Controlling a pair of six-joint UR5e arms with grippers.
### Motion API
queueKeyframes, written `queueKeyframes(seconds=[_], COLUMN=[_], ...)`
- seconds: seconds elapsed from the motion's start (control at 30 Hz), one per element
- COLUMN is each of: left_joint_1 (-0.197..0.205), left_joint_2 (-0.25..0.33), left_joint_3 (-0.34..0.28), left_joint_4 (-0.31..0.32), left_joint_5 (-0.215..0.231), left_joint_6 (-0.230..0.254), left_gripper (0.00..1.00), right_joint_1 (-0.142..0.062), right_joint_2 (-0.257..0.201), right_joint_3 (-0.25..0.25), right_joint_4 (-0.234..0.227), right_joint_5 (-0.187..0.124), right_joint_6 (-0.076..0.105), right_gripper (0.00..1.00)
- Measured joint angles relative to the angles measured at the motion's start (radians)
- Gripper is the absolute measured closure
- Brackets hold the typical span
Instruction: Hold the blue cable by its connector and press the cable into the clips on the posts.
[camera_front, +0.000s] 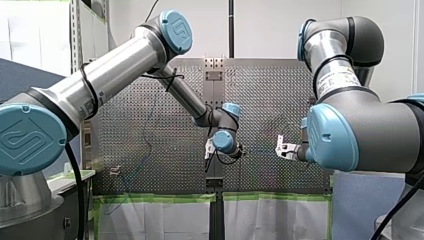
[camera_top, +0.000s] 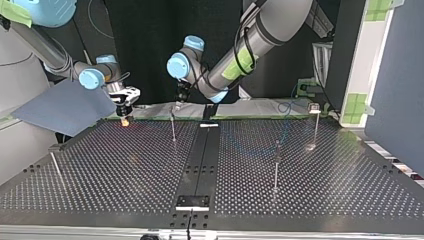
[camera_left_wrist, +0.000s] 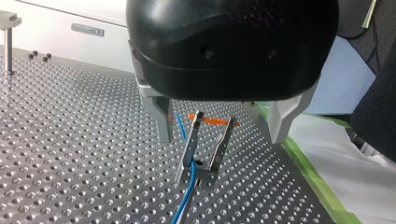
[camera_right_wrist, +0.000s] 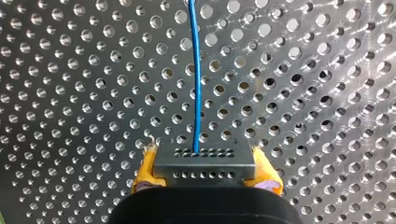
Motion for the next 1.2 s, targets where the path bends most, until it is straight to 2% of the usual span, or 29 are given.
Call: queueKeyframes(seconds=[0.33,0.8,1.0,1.2], left_joint_1=[-0.004,-0.004,-0.002,-0.006], left_joint_2=[0.000,0.000,0.014,0.061], left_joint_3=[0.000,-0.001,-0.031,-0.081], left_joint_4=[-0.015,-0.039,-0.066,-0.028], left_joint_5=[-0.003,-0.004,-0.006,-0.015], left_joint_6=[-0.002,0.002,0.008,0.009], left_gripper=[0.00,0.00,0.00,0.00], right_joint_1=[-0.002,-0.006,-0.011,-0.011], right_joint_2=[0.000,0.000,0.000,0.001], right_joint_3=[0.000,0.000,0.000,0.000], right_joint_4=[-0.005,-0.002,0.003,0.005], right_joint_5=[-0.003,-0.011,-0.011,-0.011], right_joint_6=[0.013,0.016,0.016,0.016], right_gripper=[1.00,1.00,1.00,1.00])
